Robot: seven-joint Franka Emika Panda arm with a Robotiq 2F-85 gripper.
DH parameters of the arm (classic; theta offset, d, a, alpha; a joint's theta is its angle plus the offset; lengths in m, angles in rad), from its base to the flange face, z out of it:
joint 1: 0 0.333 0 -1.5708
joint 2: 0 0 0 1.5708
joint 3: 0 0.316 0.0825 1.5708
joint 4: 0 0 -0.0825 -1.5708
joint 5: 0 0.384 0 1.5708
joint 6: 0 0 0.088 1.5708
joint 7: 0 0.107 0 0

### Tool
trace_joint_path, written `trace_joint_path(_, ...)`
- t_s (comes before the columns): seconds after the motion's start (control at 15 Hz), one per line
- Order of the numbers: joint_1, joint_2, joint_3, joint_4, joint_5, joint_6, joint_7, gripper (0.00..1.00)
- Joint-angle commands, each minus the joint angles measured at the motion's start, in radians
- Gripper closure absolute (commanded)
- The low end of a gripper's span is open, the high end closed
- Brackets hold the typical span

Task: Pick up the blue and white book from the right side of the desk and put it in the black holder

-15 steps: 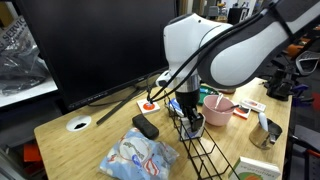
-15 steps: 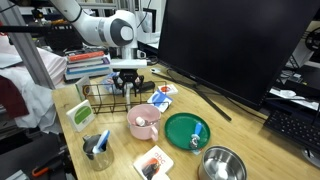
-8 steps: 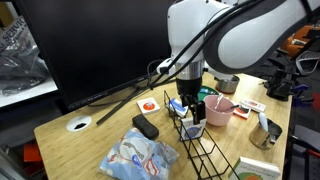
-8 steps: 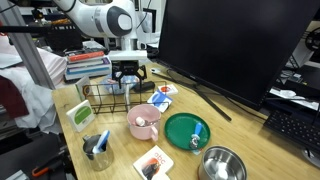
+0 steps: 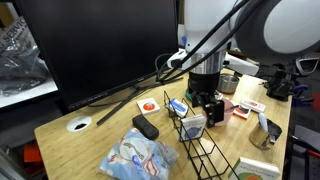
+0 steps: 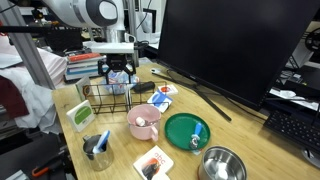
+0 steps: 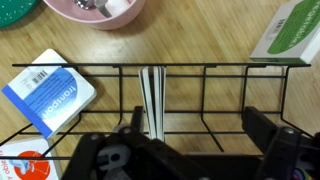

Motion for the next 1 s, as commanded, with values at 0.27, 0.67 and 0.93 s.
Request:
trace_joint_path(0.27, -0.009, 0.02, 0.005, 0.01, -0.002, -0.001, 0.001, 0.0)
trace_joint_path(0.67, -0.009, 0.02, 0.005, 0.01, -0.002, -0.001, 0.001, 0.0)
trace_joint_path(0.93, -0.009, 0.02, 0.005, 0.01, -0.002, -0.001, 0.001, 0.0)
